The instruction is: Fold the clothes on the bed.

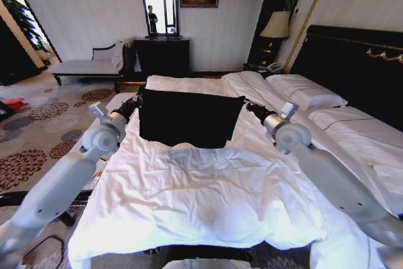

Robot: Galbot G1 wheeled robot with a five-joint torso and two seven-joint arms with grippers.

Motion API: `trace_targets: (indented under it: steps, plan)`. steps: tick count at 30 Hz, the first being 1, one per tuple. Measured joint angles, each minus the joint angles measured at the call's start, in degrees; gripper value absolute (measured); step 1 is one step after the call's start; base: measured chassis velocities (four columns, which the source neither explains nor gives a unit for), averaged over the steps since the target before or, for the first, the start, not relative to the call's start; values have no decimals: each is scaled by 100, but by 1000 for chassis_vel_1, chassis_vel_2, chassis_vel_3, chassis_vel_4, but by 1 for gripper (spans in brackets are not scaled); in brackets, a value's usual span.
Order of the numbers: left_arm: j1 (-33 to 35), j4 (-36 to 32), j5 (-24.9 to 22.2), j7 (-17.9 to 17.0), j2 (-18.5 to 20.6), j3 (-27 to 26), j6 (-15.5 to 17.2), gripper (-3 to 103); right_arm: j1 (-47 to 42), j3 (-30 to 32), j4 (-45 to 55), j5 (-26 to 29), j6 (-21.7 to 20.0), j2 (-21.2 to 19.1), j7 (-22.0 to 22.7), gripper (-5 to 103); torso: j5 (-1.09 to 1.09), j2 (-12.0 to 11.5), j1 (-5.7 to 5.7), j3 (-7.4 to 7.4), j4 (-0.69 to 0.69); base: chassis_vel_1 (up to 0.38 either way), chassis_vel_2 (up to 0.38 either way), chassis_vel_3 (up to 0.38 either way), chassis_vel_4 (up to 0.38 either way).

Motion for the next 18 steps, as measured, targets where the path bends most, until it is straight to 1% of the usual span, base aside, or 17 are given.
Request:
trace_targets:
  steps: [3, 4, 5, 6, 8, 9, 11, 12, 14, 16, 17, 18]
  plan:
    - [617, -428, 93, -143, 30, -308, -6, 2, -650, 385, 648, 130, -67, -226, 150, 0, -2, -1, 1, 1, 0, 0, 0, 0, 0]
    - [617, -428, 93, -143, 30, -308, -6, 2, -650, 385, 648, 130, -67, -226, 150, 0, -2, -1, 1, 1, 0, 0, 0, 0, 0]
    - [845, -565, 122, -189, 31, -447, -9, 2, -869, 524, 830, 154, -87, -273, 201, 0, -2, 0, 1, 1, -1, 0, 0, 0, 0]
    - [1130, -725, 151, -215, 30, -644, -9, 2, -1055, 654, 989, 190, -117, -305, 260, 0, -2, 0, 0, 1, -1, 0, 0, 0, 0]
    - [1979, -1189, 242, -240, 16, -1244, -8, 2, -1575, 1106, 1391, 307, -222, -394, 449, 0, -2, 0, 0, 1, 3, 0, 0, 0, 0]
    - [1979, -1189, 242, -240, 16, -1244, -8, 2, -1575, 1106, 1391, 307, -222, -394, 449, 0, -2, 0, 0, 1, 3, 0, 0, 0, 0]
    - [2740, -1618, 348, -229, -76, -1815, 7, 2, -2006, 1538, 1697, 419, -331, -474, 533, 0, -2, 0, -1, 0, 4, 0, 0, 0, 0]
    - [2740, -1618, 348, -229, -76, -1815, 7, 2, -2006, 1538, 1697, 419, -331, -474, 533, 0, -2, 0, -1, 0, 4, 0, 0, 0, 0]
    - [3427, -2008, 470, -188, -183, -2262, 13, 2, -2505, 2026, 2020, 532, -437, -538, 647, 0, -3, 0, -1, 0, 3, 0, 0, 0, 0]
    - [3824, -2227, 538, -174, -270, -2497, 17, 2, -2896, 2330, 2227, 552, -492, -555, 686, 0, -1, 0, -1, 0, 1, 0, 0, 0, 0]
    - [3824, -2227, 538, -174, -270, -2497, 17, 2, -2896, 2330, 2227, 552, -492, -555, 686, 0, -1, 0, -1, 0, 1, 0, 0, 0, 0]
    - [4143, -2380, 608, -165, -364, -2643, 20, 2, -3180, 2513, 2377, 558, -542, -549, 731, 0, 0, 0, -1, 0, 1, 0, 0, 0, 0]
